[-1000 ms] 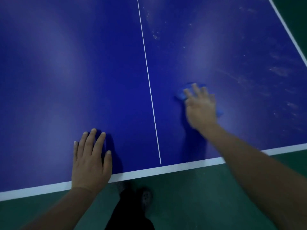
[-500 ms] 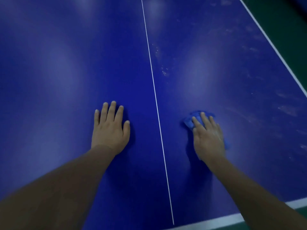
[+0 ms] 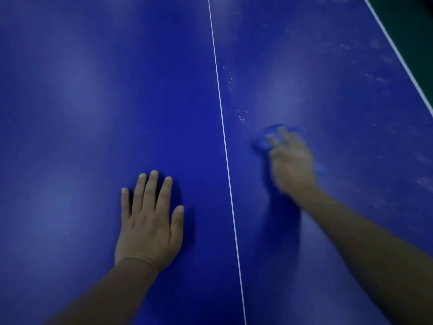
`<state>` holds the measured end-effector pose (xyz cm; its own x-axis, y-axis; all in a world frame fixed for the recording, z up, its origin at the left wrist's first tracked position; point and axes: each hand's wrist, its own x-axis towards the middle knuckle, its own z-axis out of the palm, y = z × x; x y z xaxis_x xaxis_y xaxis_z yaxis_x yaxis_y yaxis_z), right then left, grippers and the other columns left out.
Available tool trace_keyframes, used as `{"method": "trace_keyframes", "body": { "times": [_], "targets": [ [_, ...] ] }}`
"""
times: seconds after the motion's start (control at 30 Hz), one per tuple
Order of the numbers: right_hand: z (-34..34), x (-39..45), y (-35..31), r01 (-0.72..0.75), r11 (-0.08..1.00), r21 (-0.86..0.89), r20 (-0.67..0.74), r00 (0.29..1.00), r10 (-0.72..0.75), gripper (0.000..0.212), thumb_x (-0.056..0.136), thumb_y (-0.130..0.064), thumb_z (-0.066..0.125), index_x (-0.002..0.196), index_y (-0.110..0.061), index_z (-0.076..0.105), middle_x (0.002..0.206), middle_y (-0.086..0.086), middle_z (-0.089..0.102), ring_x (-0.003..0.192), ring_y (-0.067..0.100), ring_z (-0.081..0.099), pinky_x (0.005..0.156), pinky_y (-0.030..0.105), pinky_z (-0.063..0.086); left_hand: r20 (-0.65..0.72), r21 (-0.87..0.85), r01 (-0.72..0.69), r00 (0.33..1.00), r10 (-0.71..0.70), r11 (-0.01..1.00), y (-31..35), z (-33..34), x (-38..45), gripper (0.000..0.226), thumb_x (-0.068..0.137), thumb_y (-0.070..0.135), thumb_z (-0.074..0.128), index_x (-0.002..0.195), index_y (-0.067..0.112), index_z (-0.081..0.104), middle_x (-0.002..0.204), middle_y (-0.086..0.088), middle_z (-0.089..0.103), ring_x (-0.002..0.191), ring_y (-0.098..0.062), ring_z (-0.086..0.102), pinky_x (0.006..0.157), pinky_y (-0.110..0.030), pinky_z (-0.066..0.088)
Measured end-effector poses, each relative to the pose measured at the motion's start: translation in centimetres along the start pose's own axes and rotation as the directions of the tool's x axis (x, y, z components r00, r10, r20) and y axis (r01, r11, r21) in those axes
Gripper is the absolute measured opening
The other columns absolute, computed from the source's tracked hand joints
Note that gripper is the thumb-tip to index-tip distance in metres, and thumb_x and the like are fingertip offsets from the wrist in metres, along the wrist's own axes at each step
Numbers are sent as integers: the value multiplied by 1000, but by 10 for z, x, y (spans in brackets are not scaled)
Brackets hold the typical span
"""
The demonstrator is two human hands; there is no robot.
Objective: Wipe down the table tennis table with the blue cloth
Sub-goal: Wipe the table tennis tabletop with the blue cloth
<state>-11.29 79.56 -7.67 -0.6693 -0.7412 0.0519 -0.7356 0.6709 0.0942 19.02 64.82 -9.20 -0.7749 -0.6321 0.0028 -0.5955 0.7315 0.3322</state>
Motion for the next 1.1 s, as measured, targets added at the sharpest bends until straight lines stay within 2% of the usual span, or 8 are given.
{"method": "trace_keyframes", "body": {
  "times": [0.13, 0.27, 0.37, 0.5, 0.6, 0.83, 1.0, 1.1],
  "targets": [
    [-9, 8, 36, -507, 858, 87, -14, 860, 510, 47, 103, -17, 37, 149, -10, 44, 160, 18, 29, 141, 42, 32, 114, 53, 27, 33, 14, 8, 999, -8, 1000, 1, -2, 2, 63, 101, 47, 18, 150, 11, 38, 160, -11, 28, 152, -27, 12, 122, -52, 1],
    [2, -41, -70, 47, 994, 96, -30, 999, -45, 54, 89, -15, 40, 141, -16, 52, 155, 16, 41, 137, 42, 40, 110, 50, 33, 43, 38, 12, 999, -13, 999, 2, -2, 2, 62, 100, 44, 22, 148, 10, 42, 159, -12, 29, 151, -29, 14, 121, -55, 5],
    [3, -62, -64, 374, 915, 149, 8, 925, -379, 49, 91, -20, 42, 139, -23, 53, 155, 8, 42, 139, 39, 40, 112, 49, 32, 45, 61, 15, 999, -18, 998, 2, -1, 2, 62, 99, 42, 23, 147, 10, 43, 159, -13, 30, 151, -29, 16, 120, -57, 8],
    [-1, -5, 50, -79, 996, -28, -27, 997, 78, 52, 94, -20, 33, 141, -11, 54, 153, 21, 41, 131, 45, 46, 105, 51, 40, 45, 69, 32, 998, -35, 997, 4, -2, 3, 62, 98, 41, 23, 148, 10, 43, 159, -12, 30, 151, -28, 16, 121, -56, 8],
    [-8, 18, 74, -460, 884, 88, -26, 886, 463, 47, 102, -21, 34, 147, -13, 47, 160, 15, 31, 142, 41, 32, 112, 54, 30, 47, 67, 44, 998, -47, 997, 6, -4, 3, 62, 98, 41, 23, 148, 10, 43, 159, -12, 30, 151, -28, 17, 121, -57, 9],
    [8, -32, -20, 409, 903, 133, -66, 912, -404, 46, 90, -16, 52, 135, -21, 57, 151, 9, 47, 134, 40, 44, 106, 50, 39, 62, 139, 73, 995, -82, 988, 11, -5, 2, 63, 97, 41, 24, 147, 9, 45, 158, -11, 33, 149, -29, 22, 117, -61, 17],
    [-7, 33, 101, -119, 990, 75, -17, 992, 121, 50, 93, -18, 40, 138, -6, 58, 150, 23, 44, 132, 49, 46, 100, 57, 44, -17, 122, 152, 988, -152, 981, 25, -3, 38, 66, 96, 46, 22, 147, 10, 43, 159, -11, 31, 150, -29, 20, 120, -58, 8],
    [-7, 19, 82, -12, 996, 93, -64, 998, 18, 48, 94, -18, 39, 134, -4, 61, 146, 26, 48, 128, 52, 48, 99, 58, 45, -36, 60, 198, 980, -196, 978, 36, 0, 76, 72, 94, 50, 13, 152, 14, 36, 163, -6, 22, 152, -24, 10, 123, -51, 0]
  ]
}}
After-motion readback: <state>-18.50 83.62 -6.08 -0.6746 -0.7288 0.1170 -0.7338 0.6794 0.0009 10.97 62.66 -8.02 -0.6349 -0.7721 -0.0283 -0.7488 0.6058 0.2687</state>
